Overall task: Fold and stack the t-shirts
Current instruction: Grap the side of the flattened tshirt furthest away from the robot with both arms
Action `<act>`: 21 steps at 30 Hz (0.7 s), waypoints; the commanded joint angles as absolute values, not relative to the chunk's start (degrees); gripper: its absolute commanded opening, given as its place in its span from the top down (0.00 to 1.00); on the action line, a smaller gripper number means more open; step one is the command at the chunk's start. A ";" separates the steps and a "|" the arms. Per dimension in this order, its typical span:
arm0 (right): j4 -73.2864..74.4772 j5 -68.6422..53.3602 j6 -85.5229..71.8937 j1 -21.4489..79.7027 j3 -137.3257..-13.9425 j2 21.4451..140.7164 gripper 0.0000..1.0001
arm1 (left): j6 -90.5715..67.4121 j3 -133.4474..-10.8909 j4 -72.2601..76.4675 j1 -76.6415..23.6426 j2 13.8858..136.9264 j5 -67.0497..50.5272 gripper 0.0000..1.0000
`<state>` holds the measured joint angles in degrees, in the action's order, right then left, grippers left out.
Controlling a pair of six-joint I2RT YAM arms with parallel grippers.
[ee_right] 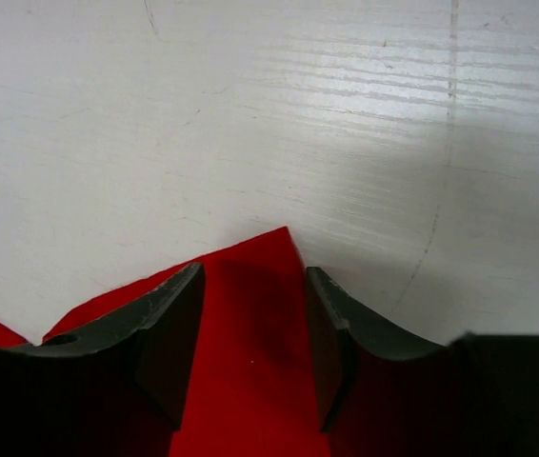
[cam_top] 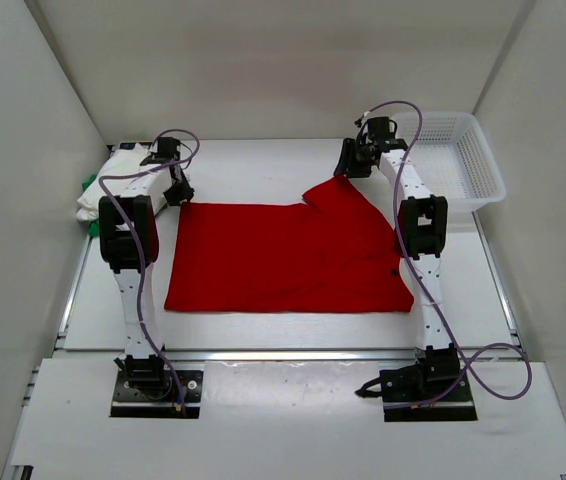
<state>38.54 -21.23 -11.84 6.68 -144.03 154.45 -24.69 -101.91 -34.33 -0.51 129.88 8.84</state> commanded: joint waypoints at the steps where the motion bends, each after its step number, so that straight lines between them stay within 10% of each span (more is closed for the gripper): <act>1: 38.32 -23.46 -13.01 6.85 -144.31 156.00 0.57 | -23.91 -104.85 -39.46 -0.35 132.36 7.03 0.61; 21: 44.72 -23.92 -13.72 7.38 -151.43 153.65 1.00 | -24.88 -98.18 -32.96 -0.26 126.13 5.80 1.00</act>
